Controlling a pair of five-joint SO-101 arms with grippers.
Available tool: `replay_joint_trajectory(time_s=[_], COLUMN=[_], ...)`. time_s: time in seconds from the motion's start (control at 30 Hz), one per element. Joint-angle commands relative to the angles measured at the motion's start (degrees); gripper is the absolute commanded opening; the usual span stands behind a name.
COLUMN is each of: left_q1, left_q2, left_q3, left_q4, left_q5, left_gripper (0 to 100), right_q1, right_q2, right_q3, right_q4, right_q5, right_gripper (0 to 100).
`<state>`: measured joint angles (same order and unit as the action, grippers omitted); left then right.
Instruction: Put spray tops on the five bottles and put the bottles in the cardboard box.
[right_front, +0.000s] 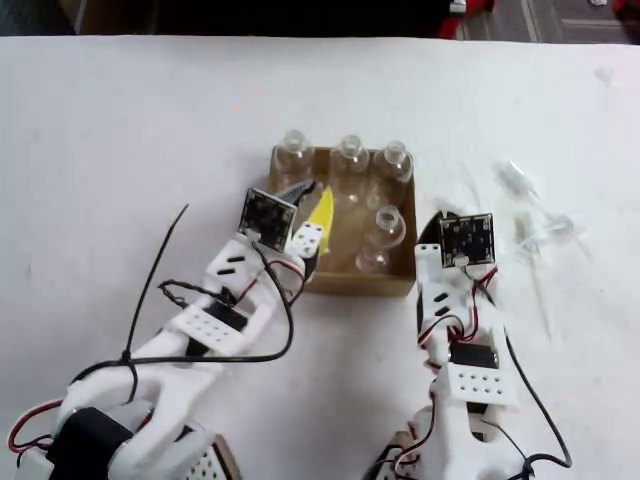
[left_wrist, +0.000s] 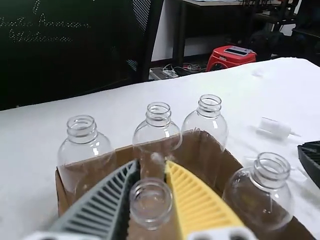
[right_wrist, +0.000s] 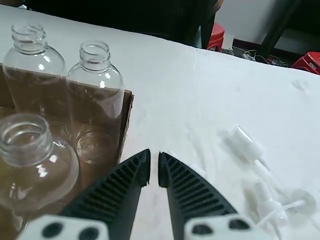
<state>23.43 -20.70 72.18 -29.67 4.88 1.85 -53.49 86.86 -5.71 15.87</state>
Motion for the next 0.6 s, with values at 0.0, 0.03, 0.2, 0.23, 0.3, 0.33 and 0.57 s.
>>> replay_joint_trajectory(time_s=[0.0, 0.03, 0.2, 0.23, 0.3, 0.33, 0.57], left_q1=[0.13, 0.13, 0.04, 0.04, -0.22, -0.22, -0.22], left_q2=[0.31, 0.04, -0.13, -0.13, -0.13, -0.22, -11.47], left_q3=[-2.46, -2.64, -2.9, -2.9, -2.9, -2.9, -2.99], left_q4=[1.76, 3.25, 5.1, 5.1, 5.1, 5.1, 12.31], left_q5=[-0.09, -0.09, -0.09, -0.09, 0.0, 0.0, 2.64], left_gripper=[14, 14, 14, 14, 14, 14, 15], right_q1=[0.04, 0.04, -0.04, -0.04, -0.04, -0.04, -0.04], right_q2=[0.22, 0.22, 0.22, 0.22, 0.22, 0.22, 0.22], right_q3=[-0.44, -0.44, -0.44, -0.44, -0.44, -0.44, -0.44], right_q4=[-1.8, -1.8, -1.8, -1.8, -1.8, -1.8, -1.8], right_q5=[0.7, 0.7, 0.7, 0.7, 0.7, 0.7, 0.7], right_gripper=[2.1, 2.1, 2.1, 2.1, 2.1, 2.1, 2.1])
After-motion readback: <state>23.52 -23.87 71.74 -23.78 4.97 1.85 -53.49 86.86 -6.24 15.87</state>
